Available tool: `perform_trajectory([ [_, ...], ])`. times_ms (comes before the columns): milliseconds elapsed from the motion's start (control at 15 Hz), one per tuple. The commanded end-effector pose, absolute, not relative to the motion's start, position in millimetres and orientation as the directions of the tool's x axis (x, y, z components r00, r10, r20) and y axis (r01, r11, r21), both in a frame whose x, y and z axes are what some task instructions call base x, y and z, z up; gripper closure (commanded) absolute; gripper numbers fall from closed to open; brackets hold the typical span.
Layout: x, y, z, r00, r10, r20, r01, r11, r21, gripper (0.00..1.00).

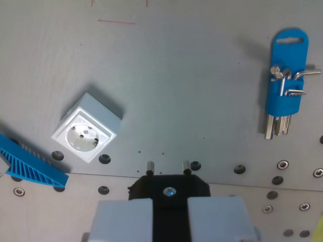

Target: Move above the white socket

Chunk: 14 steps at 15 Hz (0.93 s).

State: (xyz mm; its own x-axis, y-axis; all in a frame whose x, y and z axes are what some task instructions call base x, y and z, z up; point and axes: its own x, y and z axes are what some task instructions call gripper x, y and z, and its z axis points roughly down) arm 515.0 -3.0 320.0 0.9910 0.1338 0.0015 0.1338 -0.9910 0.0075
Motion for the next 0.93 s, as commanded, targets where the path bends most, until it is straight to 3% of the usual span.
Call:
perform_trajectory([
  [67,514.9,-3.1,320.0,0.991,0.134,0.002,0.134,-0.991,0.008,1.00],
  [933,510.2,0.3,311.2,0.978,0.207,0.017,0.207,-0.978,0.009,1.00],
])
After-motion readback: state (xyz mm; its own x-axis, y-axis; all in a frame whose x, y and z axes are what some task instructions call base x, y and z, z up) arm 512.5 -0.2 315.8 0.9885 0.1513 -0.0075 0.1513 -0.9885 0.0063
